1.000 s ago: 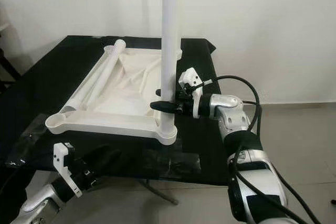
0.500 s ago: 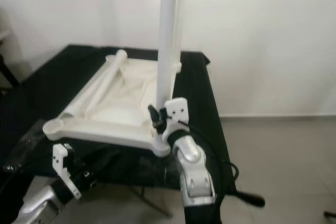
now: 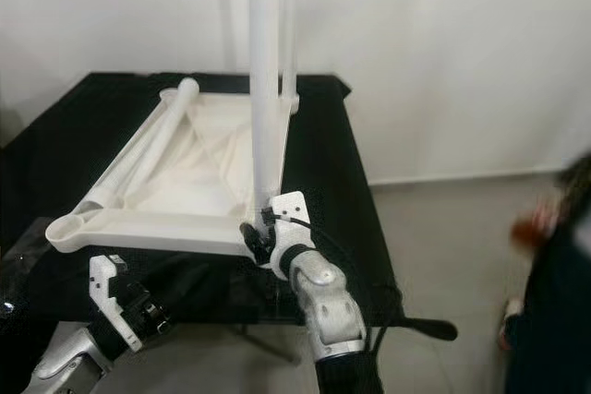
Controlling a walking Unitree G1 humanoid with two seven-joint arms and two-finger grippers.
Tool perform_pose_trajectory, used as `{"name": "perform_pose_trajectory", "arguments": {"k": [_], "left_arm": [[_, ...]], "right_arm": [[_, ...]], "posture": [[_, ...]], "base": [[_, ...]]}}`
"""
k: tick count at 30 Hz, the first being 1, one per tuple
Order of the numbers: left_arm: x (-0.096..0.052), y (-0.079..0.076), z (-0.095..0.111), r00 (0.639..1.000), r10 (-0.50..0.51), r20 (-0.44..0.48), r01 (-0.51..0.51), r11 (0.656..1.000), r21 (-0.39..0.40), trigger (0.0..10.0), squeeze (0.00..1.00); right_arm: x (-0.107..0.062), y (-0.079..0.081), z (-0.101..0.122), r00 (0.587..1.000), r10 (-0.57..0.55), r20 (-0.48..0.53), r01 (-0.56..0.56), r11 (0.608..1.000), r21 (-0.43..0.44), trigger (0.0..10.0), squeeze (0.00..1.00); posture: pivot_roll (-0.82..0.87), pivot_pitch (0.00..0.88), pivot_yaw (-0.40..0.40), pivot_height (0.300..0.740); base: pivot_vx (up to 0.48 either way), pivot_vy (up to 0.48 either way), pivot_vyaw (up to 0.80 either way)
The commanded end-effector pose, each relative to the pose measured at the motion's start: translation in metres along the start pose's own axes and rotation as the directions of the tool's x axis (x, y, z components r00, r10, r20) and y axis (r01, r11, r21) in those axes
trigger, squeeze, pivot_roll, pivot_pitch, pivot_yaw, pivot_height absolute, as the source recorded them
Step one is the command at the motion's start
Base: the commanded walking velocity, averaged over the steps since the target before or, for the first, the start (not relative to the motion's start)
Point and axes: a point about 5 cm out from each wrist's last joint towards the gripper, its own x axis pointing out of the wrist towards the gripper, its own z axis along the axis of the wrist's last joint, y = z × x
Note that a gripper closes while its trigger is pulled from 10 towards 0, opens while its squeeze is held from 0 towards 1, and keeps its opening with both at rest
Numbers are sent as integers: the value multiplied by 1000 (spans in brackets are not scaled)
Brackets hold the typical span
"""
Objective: Building children table
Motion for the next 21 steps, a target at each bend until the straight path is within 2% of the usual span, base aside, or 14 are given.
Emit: {"name": "perform_pose_trajectory", "arguments": {"k": [1, 4, 5, 8, 9, 10, 11, 12, 13, 14, 15, 18, 19, 21], "left_arm": [[-1, 0, 1, 1000, 4, -3, -4, 1000, 2, 10000, 0], [0, 0, 1, 1000, 3, -2, -3, 1000, 0, 10000, 0], [0, 0, 2, 1000, 2, -1, -2, 1000, 1, 10000, 0], [1, -1, 2, 1000, 1, 0, -1, 1000, 1, 10000, 0], [1, -1, 2, 1000, 1, 1, -1, 1000, 2, 10000, 0], [1, -1, 2, 1000, 0, 1, 0, 1000, 2, 10000, 0], [1, -1, 2, 1000, 0, 1, 0, 1000, 2, 10000, 0], [1, -2, 3, 1000, -5, 0, 5, 1000, 2, 10000, 0], [1, -2, 3, 1000, -5, 0, 5, 1000, 2, 10000, 0], [1, -3, 3, 1000, -8, 0, 8, 1000, 2, 10000, 0], [1, -4, 3, 1000, -13, -1, 13, 1000, 2, 10000, 0], [1, -5, 3, 1000, -20, -2, 20, 1000, 0, 10000, 0], [1, -7, 3, 1000, -31, -6, 31, 1000, 0, 10000, 0], [1, -7, 3, 1000, -31, -6, 31, 1000, 0, 10000, 0]], "right_arm": [[4, 0, 22, 994, 68, 87, -67, 998, -15, 10000, 1000], [5, -7, 31, 986, 121, 117, -116, 992, -45, 10000, 1000], [4, -16, 40, 969, 208, 133, -196, 976, -98, 10000, 620], [2, -26, 52, 942, 306, 138, -284, 946, -157, 10000, 620], [0, -32, 57, 924, 360, 127, -329, 920, -214, 10000, 0], [0, -39, 62, 894, 442, 73, -406, 869, -283, 10000, 0], [0, -39, 62, 894, 442, 73, -406, 869, -283, 10000, 0], [2, -49, 71, 856, 517, 2, -489, 809, -326, 10000, 0], [2, -49, 71, 856, 517, 2, -489, 809, -326, 10000, 0], [2, -56, 77, 827, 560, -47, -540, 768, -345, 10000, 0], [4, -60, 82, 812, 579, -73, -567, 752, -338, 10000, 0], [6, -63, 87, 811, 580, -81, -570, 751, -333, 10000, 0], [8, -65, 90, 808, 583, -83, -576, 754, -317, 1961, 0], [8, -65, 90, 808, 583, -83, -576, 754, -317, 1961, 0]], "posture": [[22, 0, -7, 740], [22, 0, -7, 740], [25, 0, -7, 740], [25, 0, -7, 740], [31, 0, -8, 740], [35, 0, -7, 740], [35, 0, -7, 740], [55, 1, -11, 740], [55, 1, -11, 740], [55, 1, -11, 740], [59, 6, -15, 740], [70, 12, -21, 740], [73, 15, -23, 740], [73, 15, -23, 740]], "base": [[0, 0, 0], [0, 0, 0], [0, 0, 0], [0, 0, 0], [0, 0, 0], [0, 0, 0], [0, 0, 0], [0, 0, 0], [0, 0, 0], [0, 0, 0], [0, 0, 0], [0, 0, 0], [0, 0, 0], [0, 0, 0]]}}
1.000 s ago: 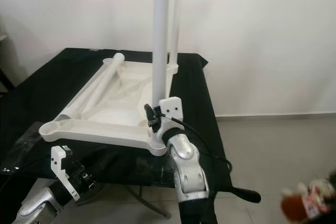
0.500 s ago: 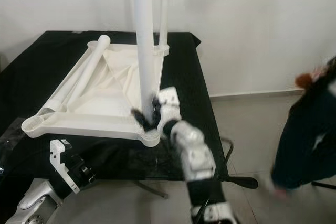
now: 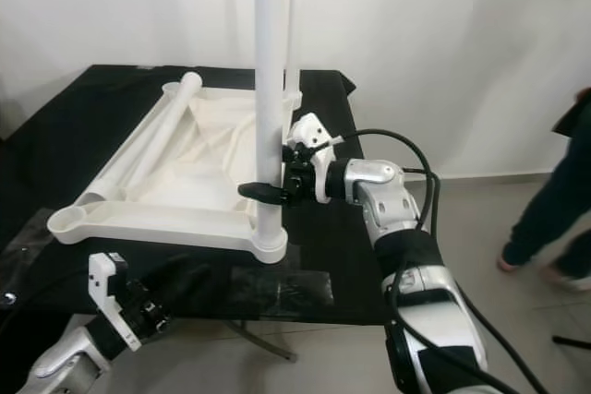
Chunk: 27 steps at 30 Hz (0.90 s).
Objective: Building children table
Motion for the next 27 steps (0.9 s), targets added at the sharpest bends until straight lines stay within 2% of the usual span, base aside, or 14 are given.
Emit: {"name": "perform_pose_trajectory", "arguments": {"k": [1, 12, 13, 14, 16, 17, 18, 19, 20, 21, 23, 24, 26, 27], "left_arm": [[-2, -2, 1, 1000, -17, -6, 17, 1000, 0, 10000, 0], [-2, -5, 1, 999, -32, -7, 32, 999, -10, 10000, 0], [-2, -5, 1, 999, -33, -6, 33, 999, -13, 10000, 0], [-2, -5, 1, 999, -36, -7, 36, 999, -14, 10000, 0], [-2, -5, 1, 999, -36, -7, 36, 999, -14, 10000, 0], [-2, -6, 1, 999, -40, -9, 40, 999, -14, 10000, 0], [-2, -6, 1, 999, -40, -9, 40, 999, -14, 10000, 0], [-4, -7, 1, 999, -50, -21, 50, 999, -4, 10000, 0], [-4, -7, 1, 999, -50, -21, 50, 999, -4, 10000, 0], [-5, -9, 1, 998, -60, -33, 60, 998, 6, 10000, 0], [-5, -9, 1, 998, -60, -33, 60, 998, 6, 10000, 0], [-4, -10, -1, 995, -80, -57, 81, 996, 22, 10000, 0], [-3, -10, -3, 993, -94, -77, 97, 995, 30, 10000, 0], [-2, -10, -5, 990, -103, -94, 107, 994, 38, 10000, 0]], "right_arm": [[3, -1, 1, 999, 36, -1, -36, 999, 24, 0, 0], [5, 3, -26, 998, 58, -17, -55, 991, 119, 0, 0], [3, 2, -33, 999, 32, -25, -28, 990, 136, 0, 0], [-1, 0, -45, 994, -84, -70, 94, 985, 145, 0, 0], [-1, 0, -45, 994, -84, -70, 94, 985, 145, 0, 0], [-2, -1, -60, 941, -308, -143, 329, 930, 161, 0, 0], [-2, -1, -60, 941, -308, -143, 329, 930, 161, 0, 0], [11, 28, -77, 850, -501, -165, 526, 829, 192, 0, 0], [11, 28, -77, 850, -501, -165, 526, 829, 192, 0, 0], [13, 57, -84, 760, -624, -182, 649, 716, 257, 0, 0], [13, 57, -84, 760, -624, -182, 649, 716, 257, 0, 0], [15, 78, -87, 689, -695, -204, 719, 624, 305, 0, 0], [23, 83, -81, 677, -710, -194, 725, 601, 335, 0, 0], [35, 77, -71, 702, -692, -168, 701, 630, 334, 0, 0]], "posture": [[68, 21, -19, 740], [46, 30, -7, 740], [46, 30, -7, 740], [37, 32, -20, 740], [37, 32, -20, 740], [39, 37, -30, 740], [39, 37, -30, 740], [26, 53, -10, 740], [26, 53, -10, 740], [26, 53, -10, 740], [26, 53, -10, 740], [4, 42, 16, 740], [6, 29, 13, 740], [9, 18, 9, 740]], "base": [[0, 0, 0], [0, 0, 0], [0, 0, 0], [0, 0, 0], [0, 0, 0], [0, 0, 0], [0, 0, 0], [0, 0, 0], [0, 0, 0], [0, 0, 0], [0, 0, 0], [0, 0, 0], [0, 0, 0], [0, 0, 0]]}}
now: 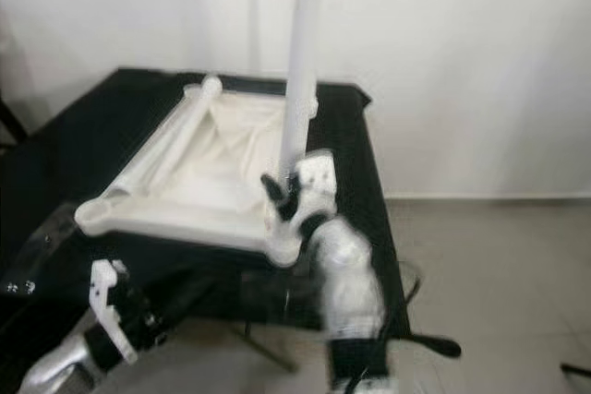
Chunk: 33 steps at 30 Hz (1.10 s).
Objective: Building children table
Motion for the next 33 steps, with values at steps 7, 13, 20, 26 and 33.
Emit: {"name": "perform_pose_trajectory", "arguments": {"k": [7, 13, 20, 26, 33], "left_arm": [[2, 1, -9, 998, -22, -67, 24, 999, 37, 10000, 0], [3, 1, -11, 997, -12, -75, 16, 999, 45, 10000, 0], [4, 3, -11, 997, -5, -73, 8, 999, 41, 10000, 0], [4, 4, -10, 997, -1, -72, 4, 999, 40, 10000, 0], [4, 5, -9, 998, 2, -69, 1, 999, 45, 10000, 0]], "right_arm": [[34, 12, -4, 979, 155, -134, -149, 987, 53, 10000, 1000], [48, 7, 26, 897, 434, -82, -435, 900, 5, 10000, 1000], [41, -15, 46, 768, 633, -96, -640, 756, -135, 10000, 0], [32, -32, 41, 678, 711, -183, -735, 658, -167, 10000, 0], [35, -43, 31, 680, 702, -211, -731, 671, -122, 0, 0]], "posture": [[25, 0, 0, 740], [36, 0, -8, 740], [38, 0, -4, 740], [42, 0, 3, 740], [53, 0, 5, 740]], "base": [[0, 0, 0], [0, 0, 0], [0, 0, 0], [0, 0, 0], [0, 0, 0]]}}
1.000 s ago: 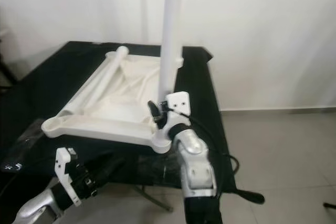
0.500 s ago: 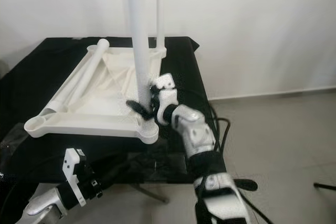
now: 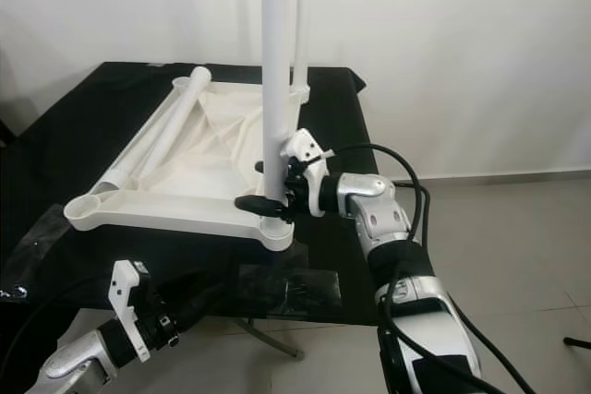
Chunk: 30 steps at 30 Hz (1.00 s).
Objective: Building children table
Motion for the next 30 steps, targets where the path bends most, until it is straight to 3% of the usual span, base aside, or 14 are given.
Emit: {"name": "perform_pose_trajectory", "arguments": {"k": [1, 10, 14, 15, 16, 17, 18, 19, 21, 23, 27, 28, 29, 30], "left_arm": [[-3, 3, -2, 1000, 12, -12, -12, 1000, 6, 10000, 0], [-3, 3, -1, 1000, 11, -9, -11, 1000, 5, 10000, 0], [-6, 1, 0, 1000, 13, -3, -13, 1000, 1, 10000, 0], [-7, 1, 1, 1000, 12, -1, -12, 1000, 1, 10000, 0], [-7, 2, 1, 1000, 12, -1, -12, 1000, -1, 10000, 0], [-7, 2, 2, 1000, 11, 0, -11, 1000, -2, 10000, 0], [-7, 2, 2, 1000, 11, 0, -11, 1000, -2, 10000, 0], [-7, 2, 2, 1000, 11, 1, -11, 1000, -4, 10000, 0], [-6, 3, 3, 1000, 7, -1, -7, 1000, -4, 10000, 0], [-6, 4, 3, 1000, 4, -4, -4, 1000, -3, 10000, 0], [-6, 4, 2, 1000, 7, -4, -7, 1000, -5, 10000, 0], [-6, 5, 2, 1000, 8, -3, -8, 1000, -5, 10000, 0], [-6, 5, 2, 1000, 11, -2, -11, 1000, -3, 10000, 0], [-6, 5, 2, 1000, 11, -2, -11, 1000, -3, 10000, 0]], "right_arm": [[1, 4, -8, 999, 48, -1, -48, 998, 28, 0, 0], [-14, 4, -15, 999, 40, -8, -39, 998, 45, 0, 0], [-21, 51, -48, 998, -51, -45, 56, 991, 120, 0, 0], [-10, 72, -62, 978, -190, -81, 201, 968, 150, 0, 0], [-5, 77, -72, 838, -531, -129, 546, 811, 209, 0, 0], [-5, 91, -85, 707, -674, -212, 707, 676, 208, 0, 0], [-5, 91, -85, 707, -674, -212, 707, 676, 208, 0, 0], [-8, 100, -92, 616, -742, -265, 788, 585, 193, 0, 0], [-3, 104, -92, 622, -742, -251, 783, 593, 190, 0, 0], [7, 94, -80, 685, -708, -172, 729, 660, 184, 0, 0], [12, 82, -70, 709, -692, -138, 705, 688, 174, 0, 0], [12, 79, -69, 712, -690, -135, 702, 693, 162, 10000, 0], [14, 77, -65, 735, -666, -127, 678, 717, 162, 10000, 176], [14, 77, -65, 735, -666, -127, 678, 717, 162, 10000, 176]], "posture": [[49, 0, 11, 740], [34, 0, 17, 740], [17, 16, 11, 740], [6, 26, 15, 740], [-7, 32, 25, 740], [-8, 35, 28, 740], [-8, 35, 28, 740], [-8, 35, 28, 740], [1, 33, 33, 740], [-10, 30, 44, 740], [-3, 22, 33, 740], [-3, 22, 33, 740], [6, 17, 33, 740], [6, 17, 33, 740]], "base": [[0, 0, 0], [0, 0, 0], [0, 0, 0], [0, 0, 0], [0, 0, 0], [0, 0, 0], [0, 0, 0], [0, 0, 0], [0, 0, 0], [0, 0, 0], [0, 0, 0], [0, 0, 0], [0, 0, 0], [0, 0, 0]]}}
